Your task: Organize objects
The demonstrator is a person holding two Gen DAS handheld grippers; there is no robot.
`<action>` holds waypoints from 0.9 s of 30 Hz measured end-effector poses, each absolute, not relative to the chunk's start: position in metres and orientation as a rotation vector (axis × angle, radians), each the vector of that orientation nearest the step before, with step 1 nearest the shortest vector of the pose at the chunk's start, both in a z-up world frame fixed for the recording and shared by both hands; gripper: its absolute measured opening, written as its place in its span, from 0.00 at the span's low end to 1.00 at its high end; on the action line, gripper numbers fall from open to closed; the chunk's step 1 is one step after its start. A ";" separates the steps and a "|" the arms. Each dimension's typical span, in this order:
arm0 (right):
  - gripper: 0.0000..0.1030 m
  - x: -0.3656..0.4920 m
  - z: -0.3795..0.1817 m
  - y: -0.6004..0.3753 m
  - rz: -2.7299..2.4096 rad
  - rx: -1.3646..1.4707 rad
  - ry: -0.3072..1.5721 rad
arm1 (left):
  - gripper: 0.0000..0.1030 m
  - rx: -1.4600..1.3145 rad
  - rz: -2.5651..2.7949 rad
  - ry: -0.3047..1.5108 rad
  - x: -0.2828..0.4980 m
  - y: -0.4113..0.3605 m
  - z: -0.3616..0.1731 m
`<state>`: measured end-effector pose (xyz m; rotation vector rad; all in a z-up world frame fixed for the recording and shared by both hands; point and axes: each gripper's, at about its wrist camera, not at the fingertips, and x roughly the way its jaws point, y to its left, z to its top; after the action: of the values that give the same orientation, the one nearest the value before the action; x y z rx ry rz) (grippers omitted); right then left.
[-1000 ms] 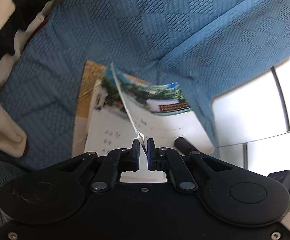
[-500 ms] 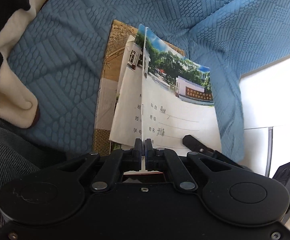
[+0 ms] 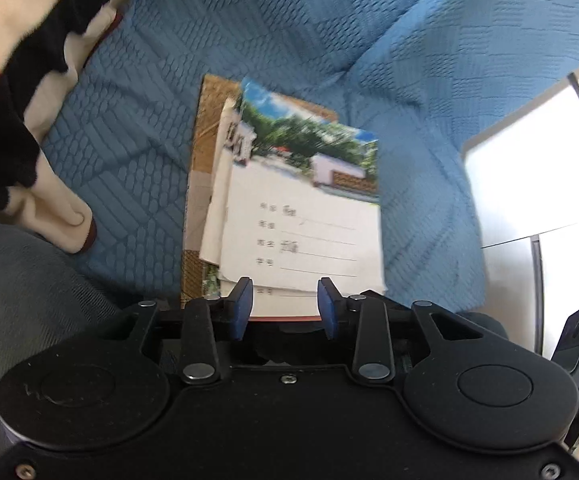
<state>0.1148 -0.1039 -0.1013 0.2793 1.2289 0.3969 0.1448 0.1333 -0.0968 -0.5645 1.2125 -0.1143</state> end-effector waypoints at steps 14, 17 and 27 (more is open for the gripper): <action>0.41 0.093 0.051 -0.115 0.527 0.189 0.861 | 0.48 -0.423 -0.131 0.924 0.101 0.127 0.039; 0.41 0.083 0.073 -0.115 0.562 0.167 0.820 | 0.51 -0.418 -0.127 0.893 0.090 0.129 0.057; 0.41 0.040 0.102 -0.117 0.599 0.084 0.771 | 0.65 -0.390 -0.103 0.838 0.048 0.122 0.084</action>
<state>0.0396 -0.1168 0.1018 0.0842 0.7711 0.5987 0.0482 0.1221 0.0838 -0.3899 0.8377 -0.1034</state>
